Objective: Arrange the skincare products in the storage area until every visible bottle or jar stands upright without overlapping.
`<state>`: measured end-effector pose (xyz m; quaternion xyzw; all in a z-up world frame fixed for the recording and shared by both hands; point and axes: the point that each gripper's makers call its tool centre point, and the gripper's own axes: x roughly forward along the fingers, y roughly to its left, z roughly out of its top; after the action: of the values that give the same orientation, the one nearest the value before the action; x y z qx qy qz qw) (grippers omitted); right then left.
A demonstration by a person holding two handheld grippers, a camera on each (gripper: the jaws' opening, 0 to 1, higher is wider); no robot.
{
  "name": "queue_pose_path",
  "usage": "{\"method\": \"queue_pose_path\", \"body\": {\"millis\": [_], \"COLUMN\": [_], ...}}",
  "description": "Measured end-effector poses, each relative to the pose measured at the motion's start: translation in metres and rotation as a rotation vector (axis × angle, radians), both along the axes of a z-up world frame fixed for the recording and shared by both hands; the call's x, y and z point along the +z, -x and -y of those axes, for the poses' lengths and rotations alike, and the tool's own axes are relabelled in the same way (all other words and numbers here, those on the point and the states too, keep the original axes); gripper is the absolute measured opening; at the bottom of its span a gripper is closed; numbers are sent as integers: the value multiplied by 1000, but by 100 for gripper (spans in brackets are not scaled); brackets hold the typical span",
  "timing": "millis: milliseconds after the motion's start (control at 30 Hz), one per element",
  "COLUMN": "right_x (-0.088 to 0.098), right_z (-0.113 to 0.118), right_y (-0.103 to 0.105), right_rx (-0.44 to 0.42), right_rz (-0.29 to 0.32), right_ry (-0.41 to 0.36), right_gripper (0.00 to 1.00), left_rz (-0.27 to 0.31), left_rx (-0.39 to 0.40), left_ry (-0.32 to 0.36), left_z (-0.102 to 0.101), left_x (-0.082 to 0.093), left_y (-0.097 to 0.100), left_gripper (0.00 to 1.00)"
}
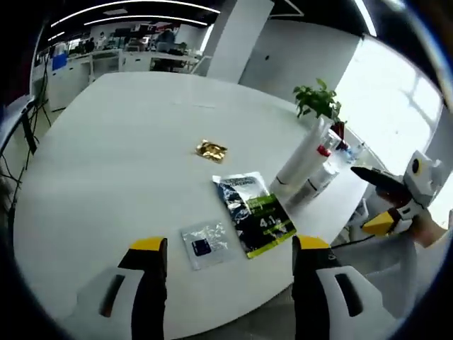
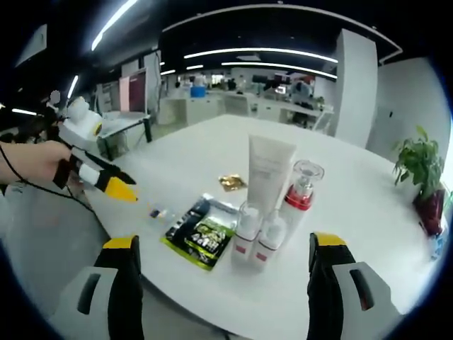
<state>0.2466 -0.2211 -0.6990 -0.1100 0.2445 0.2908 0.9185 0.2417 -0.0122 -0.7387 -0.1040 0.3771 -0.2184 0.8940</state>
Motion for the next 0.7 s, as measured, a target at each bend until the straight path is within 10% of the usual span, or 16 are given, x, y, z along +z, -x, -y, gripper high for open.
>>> {"method": "queue_pose_path", "body": {"millis": [700], "right_x": [-6], "right_z": [-5], "right_y": [4], "right_rx": [32], "right_rz": [-28], "right_ry": [16], "right_gripper": [98], "left_rz": [86], "left_rx": [-42], "left_ry": [-6], "left_z": [-23], "left_x": [14], "left_y": [34], "left_gripper": [93]}}
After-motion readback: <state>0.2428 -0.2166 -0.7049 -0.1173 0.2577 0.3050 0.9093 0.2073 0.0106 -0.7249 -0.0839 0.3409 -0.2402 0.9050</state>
